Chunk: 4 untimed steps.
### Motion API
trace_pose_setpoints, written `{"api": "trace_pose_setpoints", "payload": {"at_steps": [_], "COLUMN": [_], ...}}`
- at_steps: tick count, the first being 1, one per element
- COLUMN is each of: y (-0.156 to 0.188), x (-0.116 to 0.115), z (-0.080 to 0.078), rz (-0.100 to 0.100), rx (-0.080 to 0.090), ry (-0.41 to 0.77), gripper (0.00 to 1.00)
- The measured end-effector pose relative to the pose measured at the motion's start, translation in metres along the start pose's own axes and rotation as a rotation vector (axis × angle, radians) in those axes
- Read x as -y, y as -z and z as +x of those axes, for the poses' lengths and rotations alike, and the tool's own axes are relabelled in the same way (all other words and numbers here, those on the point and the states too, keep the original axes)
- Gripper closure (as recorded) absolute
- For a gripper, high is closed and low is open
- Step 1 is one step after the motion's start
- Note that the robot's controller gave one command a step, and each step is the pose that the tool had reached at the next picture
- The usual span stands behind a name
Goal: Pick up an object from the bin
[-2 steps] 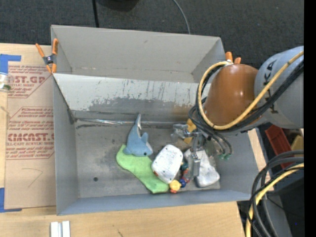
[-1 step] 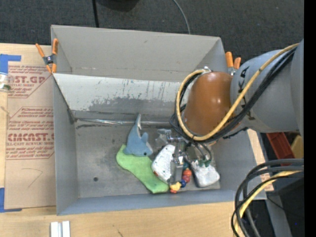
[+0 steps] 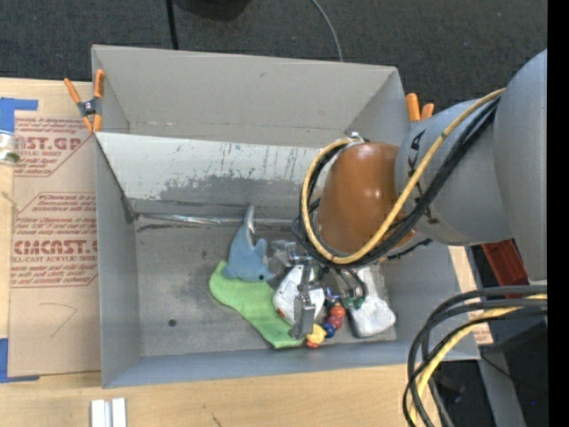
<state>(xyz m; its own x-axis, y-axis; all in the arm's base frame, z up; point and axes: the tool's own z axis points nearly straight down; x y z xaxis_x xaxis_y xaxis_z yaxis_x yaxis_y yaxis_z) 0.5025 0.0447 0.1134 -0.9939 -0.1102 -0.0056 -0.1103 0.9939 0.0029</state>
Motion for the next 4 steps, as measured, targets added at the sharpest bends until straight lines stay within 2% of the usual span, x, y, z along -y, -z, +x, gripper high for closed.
{"api": "trace_pose_setpoints", "payload": {"at_steps": [1, 2, 3, 4], "y": [-0.019, -0.032, -0.043, -0.043], "x": [-0.002, -0.022, -0.067, -0.067], "z": [-0.002, 0.002, -0.009, -0.009], "rz": [0.004, 0.003, 0.002, 0.002], "rx": [-0.003, 0.002, 0.000, 0.000], "ry": [0.100, 0.207, 0.139, 0.138], "gripper": [0.00, 0.00, 1.00, 1.00]}}
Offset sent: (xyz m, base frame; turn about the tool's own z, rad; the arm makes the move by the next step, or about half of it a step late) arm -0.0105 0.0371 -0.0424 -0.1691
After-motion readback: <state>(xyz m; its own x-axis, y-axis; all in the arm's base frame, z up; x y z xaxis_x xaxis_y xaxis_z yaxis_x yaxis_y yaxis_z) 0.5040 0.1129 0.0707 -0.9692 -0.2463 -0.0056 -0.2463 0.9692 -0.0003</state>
